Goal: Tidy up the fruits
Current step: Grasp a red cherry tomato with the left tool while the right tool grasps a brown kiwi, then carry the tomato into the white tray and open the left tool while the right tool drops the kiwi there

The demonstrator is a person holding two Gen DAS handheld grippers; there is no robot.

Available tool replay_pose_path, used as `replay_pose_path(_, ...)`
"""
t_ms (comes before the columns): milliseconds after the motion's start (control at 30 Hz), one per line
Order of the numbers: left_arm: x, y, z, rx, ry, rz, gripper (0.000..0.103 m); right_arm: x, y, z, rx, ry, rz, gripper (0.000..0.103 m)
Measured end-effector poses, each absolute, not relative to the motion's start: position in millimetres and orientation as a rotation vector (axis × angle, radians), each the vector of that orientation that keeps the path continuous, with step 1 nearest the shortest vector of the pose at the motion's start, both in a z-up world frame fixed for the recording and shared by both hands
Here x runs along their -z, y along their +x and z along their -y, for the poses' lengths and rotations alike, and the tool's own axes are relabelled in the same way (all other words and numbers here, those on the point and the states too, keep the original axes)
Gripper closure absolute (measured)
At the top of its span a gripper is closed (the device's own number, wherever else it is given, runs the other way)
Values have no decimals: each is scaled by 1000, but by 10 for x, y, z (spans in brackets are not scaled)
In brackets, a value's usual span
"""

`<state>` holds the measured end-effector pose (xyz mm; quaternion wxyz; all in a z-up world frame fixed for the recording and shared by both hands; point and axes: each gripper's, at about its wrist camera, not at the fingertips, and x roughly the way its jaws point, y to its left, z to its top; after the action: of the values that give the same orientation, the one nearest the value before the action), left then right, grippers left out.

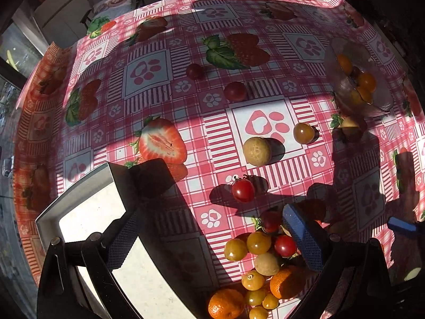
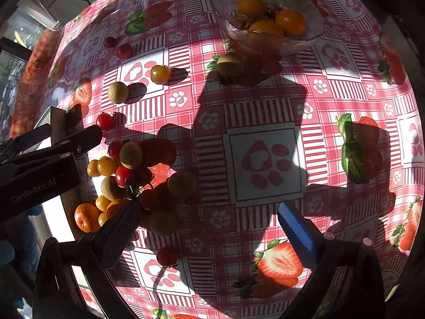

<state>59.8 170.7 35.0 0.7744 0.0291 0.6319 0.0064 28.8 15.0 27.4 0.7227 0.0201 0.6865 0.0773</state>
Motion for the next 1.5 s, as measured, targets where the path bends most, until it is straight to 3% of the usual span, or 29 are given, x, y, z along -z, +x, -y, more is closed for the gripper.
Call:
replay_pose_path(133, -234, 654, -1667, -11, 76, -1373, 1, -174, 352, -238, -188, 33, -1515, 10)
replay_pose_path(167, -207, 673, -1662, -9, 78, -1377, 5, -147, 362, -259, -193, 34, -1518, 12)
replay_pose_path(233, -125, 703, -1651, -9, 84, -1406, 22, -92, 372, -298, -206, 42, -1528, 20)
replay_pose_path(267, -89, 713, -1655, -13, 80, -1416, 22, -65, 375, -318, -210, 40, -1534, 25)
replay_pose_path(367, -52, 722, -1680, -23, 60, -1414, 23, -42, 391, -360, -213, 48, -1528, 28)
replay_pose_path(433, -66, 723, -1679, -10, 49, -1401, 32, -42, 401, -390, -218, 45, -1518, 33)
replay_pose_path(500, -76, 724, -1663, 7, 35, -1397, 40, -52, 417, -423, -225, 36, -1508, 48)
replay_pose_path(533, -82, 720, -1653, 20, 26, -1393, 49, -48, 422, -434, -223, 25, -1509, 60)
replay_pose_path(600, -92, 712, -1607, 44, 23, -1382, 61, -51, 458, -455, -237, 37, -1505, 75)
replay_pose_path(733, -108, 690, -1570, 77, 16, -1385, 80, -97, 489, -298, -258, 159, -1507, 75)
replay_pose_path(1133, -531, 439, -1773, 96, -93, -1327, 80, -367, 315, -227, -309, 220, -1467, 74)
replay_pose_path(1500, -771, -326, -2351, 4, -136, -1299, 80, -568, -80, -601, -411, 173, -1469, 74)
